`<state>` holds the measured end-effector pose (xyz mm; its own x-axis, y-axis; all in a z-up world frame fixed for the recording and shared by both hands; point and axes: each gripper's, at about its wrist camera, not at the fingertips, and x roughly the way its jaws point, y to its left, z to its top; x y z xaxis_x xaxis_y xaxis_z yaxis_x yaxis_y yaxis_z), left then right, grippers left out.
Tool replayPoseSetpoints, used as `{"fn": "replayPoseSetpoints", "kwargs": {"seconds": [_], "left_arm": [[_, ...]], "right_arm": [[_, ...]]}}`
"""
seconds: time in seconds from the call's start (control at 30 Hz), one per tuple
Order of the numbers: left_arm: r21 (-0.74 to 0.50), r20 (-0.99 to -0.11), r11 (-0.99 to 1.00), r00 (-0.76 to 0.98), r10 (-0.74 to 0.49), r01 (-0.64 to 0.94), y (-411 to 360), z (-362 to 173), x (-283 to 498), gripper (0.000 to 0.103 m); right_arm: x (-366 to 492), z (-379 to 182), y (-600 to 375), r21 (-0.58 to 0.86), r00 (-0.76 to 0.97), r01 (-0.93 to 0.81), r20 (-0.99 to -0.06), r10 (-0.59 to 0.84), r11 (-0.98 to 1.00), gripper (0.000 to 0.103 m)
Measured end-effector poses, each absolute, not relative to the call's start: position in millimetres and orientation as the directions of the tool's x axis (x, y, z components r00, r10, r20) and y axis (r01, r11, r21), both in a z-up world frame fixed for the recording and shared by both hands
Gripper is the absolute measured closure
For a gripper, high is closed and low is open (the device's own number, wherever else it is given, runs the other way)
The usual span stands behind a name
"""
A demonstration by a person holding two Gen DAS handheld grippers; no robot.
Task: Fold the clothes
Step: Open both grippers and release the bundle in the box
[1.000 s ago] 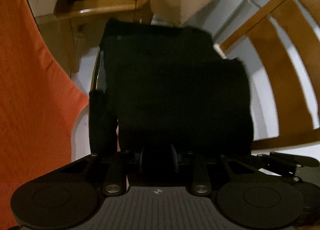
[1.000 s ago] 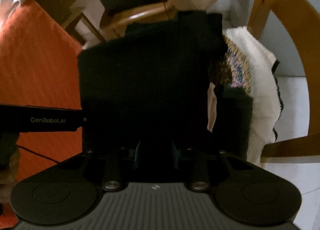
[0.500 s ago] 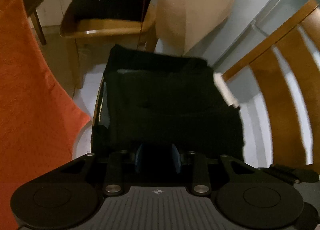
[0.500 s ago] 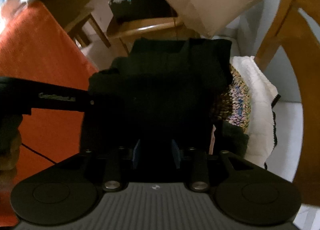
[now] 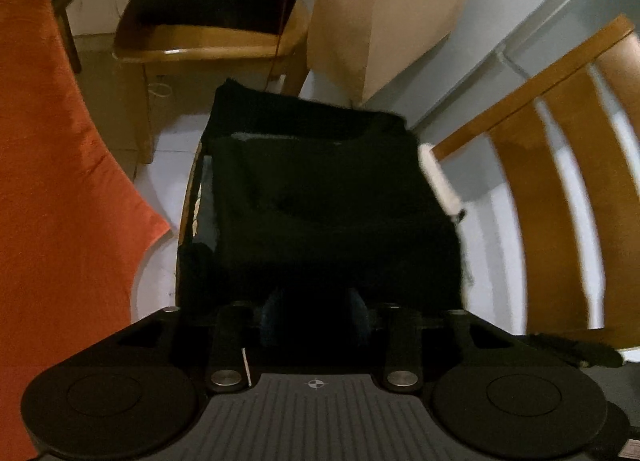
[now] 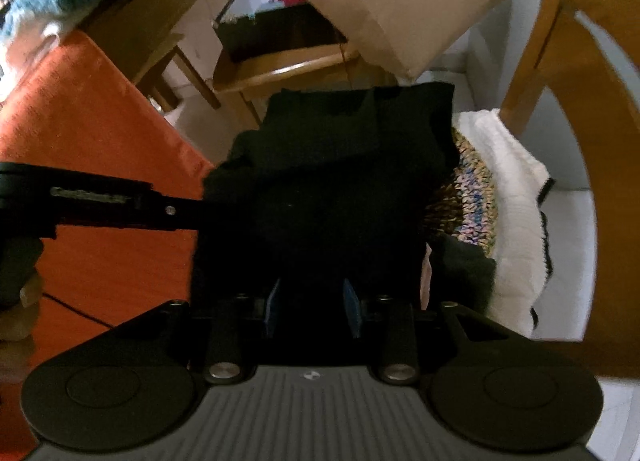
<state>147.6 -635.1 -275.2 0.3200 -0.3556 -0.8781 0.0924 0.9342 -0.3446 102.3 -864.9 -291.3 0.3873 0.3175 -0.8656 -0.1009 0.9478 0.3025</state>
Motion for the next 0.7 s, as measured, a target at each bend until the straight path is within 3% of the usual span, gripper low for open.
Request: {"fn": "replayPoseSetpoints", "kwargs": {"seconds": [0.13, 0.2, 0.33, 0.43, 0.5, 0.6, 0.7], "left_arm": [[-0.349, -0.865, 0.927, 0.333, -0.375, 0.136, -626, -226, 127, 0.023], [-0.347, -0.857, 0.922, 0.34, -0.386, 0.173, -621, -201, 117, 0.016], [-0.306, -0.845, 0.91, 0.361, -0.395, 0.281, -614, -152, 97, 0.007], [-0.263, -0.83, 0.894, 0.387, -0.401, 0.363, -603, -117, 79, 0.002], [-0.267, -0.818, 0.879, 0.388, -0.424, 0.396, -592, -101, 68, 0.0], [-0.267, -0.8, 0.853, 0.391, -0.455, 0.449, -573, -81, 51, 0.0], [-0.25, -0.795, 0.837, 0.389, -0.465, 0.487, -552, -69, 33, 0.0]], "right_arm": [[84, -250, -862, 0.312, 0.408, -0.055, -0.86, 0.306, 0.949, 0.056], [74, -228, -858, 0.315, 0.424, -0.025, -0.856, 0.295, 0.949, 0.053], [53, -186, -846, 0.319, 0.473, 0.022, -0.838, 0.272, 0.947, 0.041], [33, -157, -833, 0.332, 0.507, 0.074, -0.825, 0.251, 0.941, 0.039], [18, -138, -821, 0.327, 0.53, 0.108, -0.818, 0.225, 0.939, 0.038], [-10, -113, -802, 0.327, 0.567, 0.154, -0.802, 0.188, 0.932, 0.021], [-36, -97, -781, 0.346, 0.592, 0.187, -0.787, 0.176, 0.919, 0.017]]}}
